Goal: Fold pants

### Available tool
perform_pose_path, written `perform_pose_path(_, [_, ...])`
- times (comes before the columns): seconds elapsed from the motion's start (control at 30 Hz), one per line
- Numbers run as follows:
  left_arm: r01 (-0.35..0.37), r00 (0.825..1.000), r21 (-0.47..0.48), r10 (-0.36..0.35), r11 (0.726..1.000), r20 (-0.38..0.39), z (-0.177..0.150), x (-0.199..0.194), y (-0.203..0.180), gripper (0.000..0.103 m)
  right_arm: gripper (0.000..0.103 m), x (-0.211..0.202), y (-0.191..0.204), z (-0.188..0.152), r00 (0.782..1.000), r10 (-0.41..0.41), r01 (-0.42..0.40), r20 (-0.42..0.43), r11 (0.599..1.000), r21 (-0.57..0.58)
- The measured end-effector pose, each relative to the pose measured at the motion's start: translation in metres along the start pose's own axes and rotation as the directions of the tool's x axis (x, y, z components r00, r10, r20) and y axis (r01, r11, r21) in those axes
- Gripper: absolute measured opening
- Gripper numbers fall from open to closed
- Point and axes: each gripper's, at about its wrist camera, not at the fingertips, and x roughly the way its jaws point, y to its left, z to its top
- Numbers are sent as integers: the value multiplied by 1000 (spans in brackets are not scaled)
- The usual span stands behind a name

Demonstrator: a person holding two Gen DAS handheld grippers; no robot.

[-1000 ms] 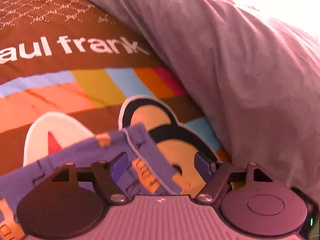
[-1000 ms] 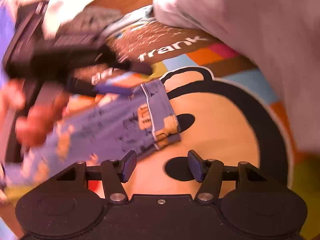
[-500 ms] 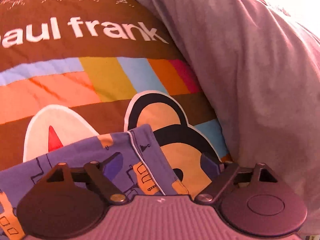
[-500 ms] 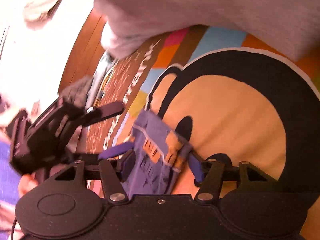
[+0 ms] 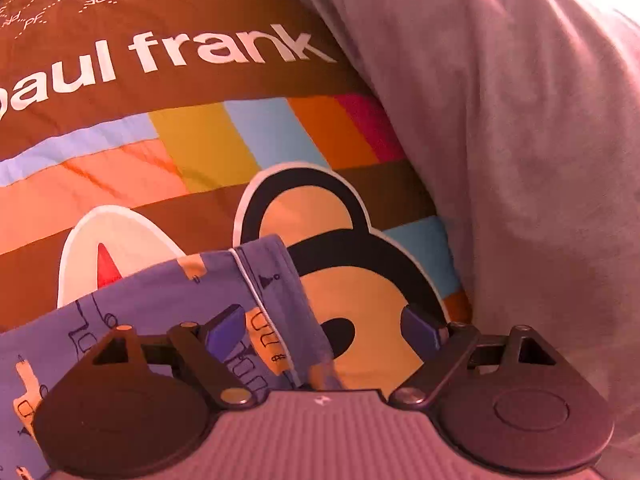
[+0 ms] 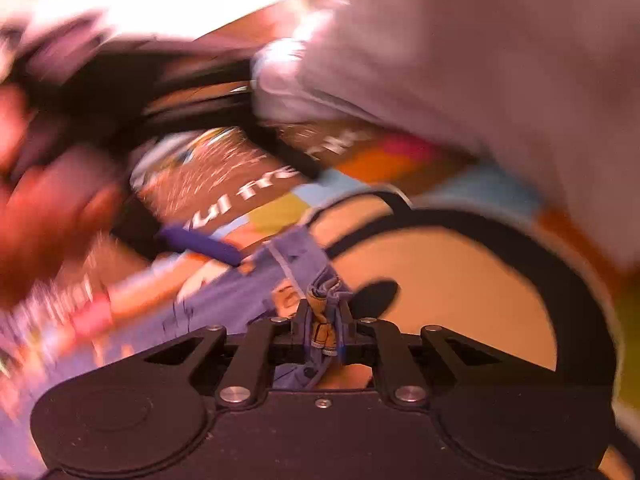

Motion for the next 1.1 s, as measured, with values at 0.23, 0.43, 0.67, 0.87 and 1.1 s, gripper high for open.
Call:
perform_pose_path(0.23, [-147,987,44,149,988,-58,6,19,-22,88,12,-10,48,-21,999,-32,43,34,927,-373])
perform_pose_path(0.43, [-315,946,93,320,944,-46,3,38,-36,72,12,-12,66,-33,999,-40,49,29,856,-515])
perform_pose_path(0.67, [-362,931,6,362,932,-54,0,35,-17,24,12,-14,70,-37,999,-33,43,29,838,-545])
perform_pose_path(0.87, [-260,966,-120,257,958,-37,-3,16,15,11,20,-11,68,-36,999,-42,53,32,846,-531])
perform_pose_path(1.1, [-182,983,-172,185,968,1,-14,-3,35,11,31,-9,64,-32,998,-55,64,32,861,-505])
